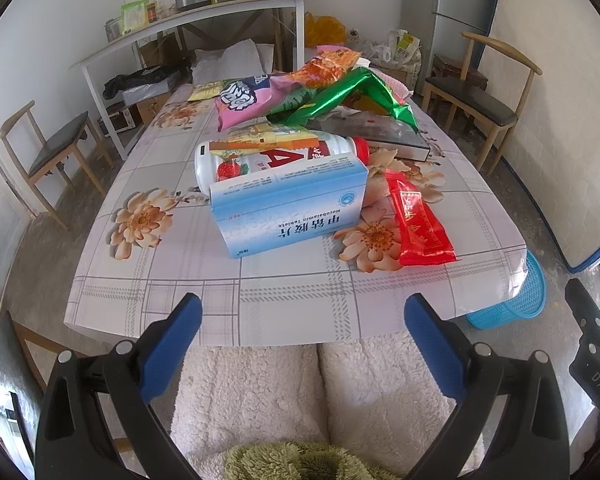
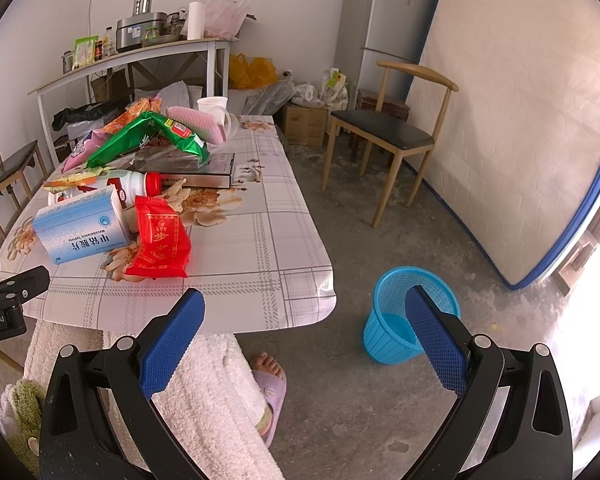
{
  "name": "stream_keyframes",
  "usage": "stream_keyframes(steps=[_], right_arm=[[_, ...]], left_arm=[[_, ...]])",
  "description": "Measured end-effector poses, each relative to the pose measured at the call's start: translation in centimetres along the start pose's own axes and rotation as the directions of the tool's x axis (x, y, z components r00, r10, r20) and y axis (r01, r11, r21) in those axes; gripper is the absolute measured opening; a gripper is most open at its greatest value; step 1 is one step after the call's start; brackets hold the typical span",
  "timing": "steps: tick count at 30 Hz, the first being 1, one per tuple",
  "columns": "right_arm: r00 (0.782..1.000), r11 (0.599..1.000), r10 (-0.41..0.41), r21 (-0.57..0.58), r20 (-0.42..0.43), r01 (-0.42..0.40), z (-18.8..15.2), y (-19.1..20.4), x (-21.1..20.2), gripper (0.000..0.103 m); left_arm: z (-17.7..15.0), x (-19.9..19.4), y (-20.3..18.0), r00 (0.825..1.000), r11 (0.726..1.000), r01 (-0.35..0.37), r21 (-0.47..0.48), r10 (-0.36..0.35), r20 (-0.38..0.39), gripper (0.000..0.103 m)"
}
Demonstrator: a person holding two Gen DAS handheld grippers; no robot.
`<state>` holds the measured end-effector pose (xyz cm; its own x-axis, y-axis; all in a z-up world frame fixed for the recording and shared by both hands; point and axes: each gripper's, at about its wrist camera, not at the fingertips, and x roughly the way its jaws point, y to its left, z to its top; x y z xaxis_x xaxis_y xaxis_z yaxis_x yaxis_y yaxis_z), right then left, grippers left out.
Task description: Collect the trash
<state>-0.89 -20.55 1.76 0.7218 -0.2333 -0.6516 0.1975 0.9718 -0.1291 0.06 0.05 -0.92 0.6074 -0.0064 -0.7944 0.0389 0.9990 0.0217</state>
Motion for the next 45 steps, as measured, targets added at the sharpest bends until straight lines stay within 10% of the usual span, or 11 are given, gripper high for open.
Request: stream_keyframes(steps=[45], right_arm=[[1.0, 1.0, 0.018, -0.001, 0.004, -0.018, 0.44, 0.6, 0.05, 0.096]], left_arm=[[0.05, 0.48, 0.81, 1.0, 0.999, -0.017, -0.028, 0.016, -0.027, 0.099]])
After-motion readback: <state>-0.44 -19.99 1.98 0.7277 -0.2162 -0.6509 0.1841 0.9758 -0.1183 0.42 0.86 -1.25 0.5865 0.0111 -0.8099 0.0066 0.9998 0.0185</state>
